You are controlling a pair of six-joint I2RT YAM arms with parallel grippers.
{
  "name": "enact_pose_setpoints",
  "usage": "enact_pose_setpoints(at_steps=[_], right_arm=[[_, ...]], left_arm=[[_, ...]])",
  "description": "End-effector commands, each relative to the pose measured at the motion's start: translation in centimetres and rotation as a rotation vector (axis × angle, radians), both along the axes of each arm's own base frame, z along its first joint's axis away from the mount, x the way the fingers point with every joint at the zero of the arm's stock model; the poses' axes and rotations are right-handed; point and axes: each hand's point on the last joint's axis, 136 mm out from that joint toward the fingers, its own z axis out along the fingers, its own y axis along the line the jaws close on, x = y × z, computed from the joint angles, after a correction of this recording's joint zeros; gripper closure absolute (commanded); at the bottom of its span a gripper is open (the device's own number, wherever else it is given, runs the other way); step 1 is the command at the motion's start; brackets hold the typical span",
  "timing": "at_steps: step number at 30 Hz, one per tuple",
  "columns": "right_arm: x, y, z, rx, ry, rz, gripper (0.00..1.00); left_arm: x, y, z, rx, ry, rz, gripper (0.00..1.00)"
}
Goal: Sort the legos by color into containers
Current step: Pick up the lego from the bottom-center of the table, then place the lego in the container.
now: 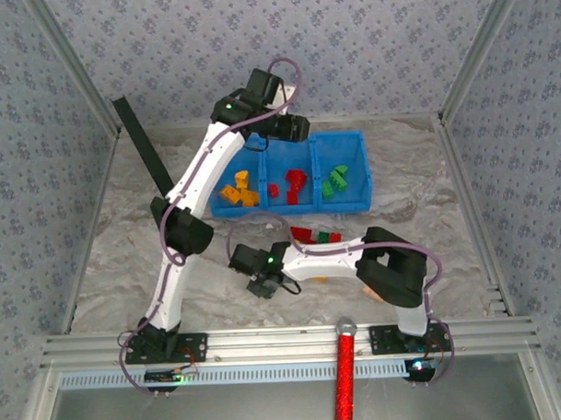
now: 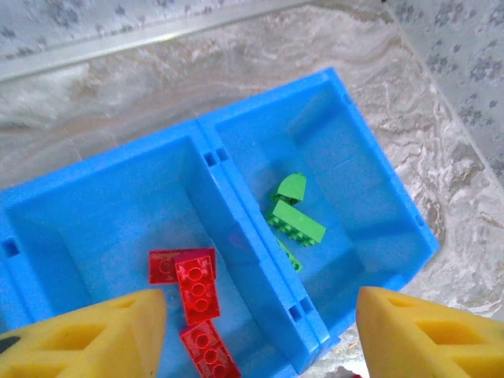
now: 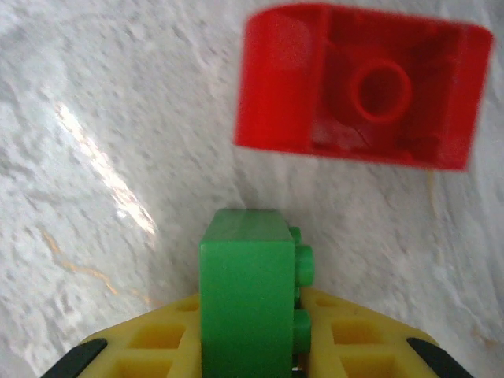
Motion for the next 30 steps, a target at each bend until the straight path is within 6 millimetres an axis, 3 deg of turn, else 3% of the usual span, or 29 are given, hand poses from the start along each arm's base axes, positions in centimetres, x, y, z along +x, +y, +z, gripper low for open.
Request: enact_pose_setpoints(at_steps=[1, 5, 10, 16, 20, 25, 28, 30], right_arm=[[-0.2, -1.5, 3.4, 0.042, 0.029, -0.004, 0.76], [0.1, -3.9, 6.6, 0.104, 0.057, -0.041, 0.76], [3.6, -8.8, 10.0, 0.19, 0.036, -0.196, 0.76], [9.2, -16.4, 14.3, 0.281, -0.068, -0.44, 0.72], [12.8, -21.2, 15.4, 0.278, -0.147, -0.621, 0.71], [16.1, -24.1, 14.9, 0.218, -0.178, -0.717, 0.72], [17.7, -24.9, 13.8, 0.177, -0.176, -0.735, 0.72], [19.4, -24.8, 14.4, 0.177, -0.204, -0.741, 0.72]], left_arm=[[-1.4, 2.7, 5.7, 0.009, -0.121, 0.012, 0.34], [-2.2, 6.0, 7.1, 0.121, -0.179, 0.063, 0.32], [-3.5, 9.9, 6.5, 0.26, -0.182, 0.117, 0.31], [-7.8, 12.6, 2.2, 0.304, -0.186, 0.102, 0.29], [-11.3, 14.3, -1.1, 0.307, -0.093, 0.11, 0.29], [-15.6, 15.5, -5.3, 0.301, 0.036, 0.096, 0.29], [-17.7, 16.1, -7.6, 0.301, 0.095, 0.086, 0.29], [-19.1, 16.1, -8.7, 0.305, 0.119, 0.06, 0.29]])
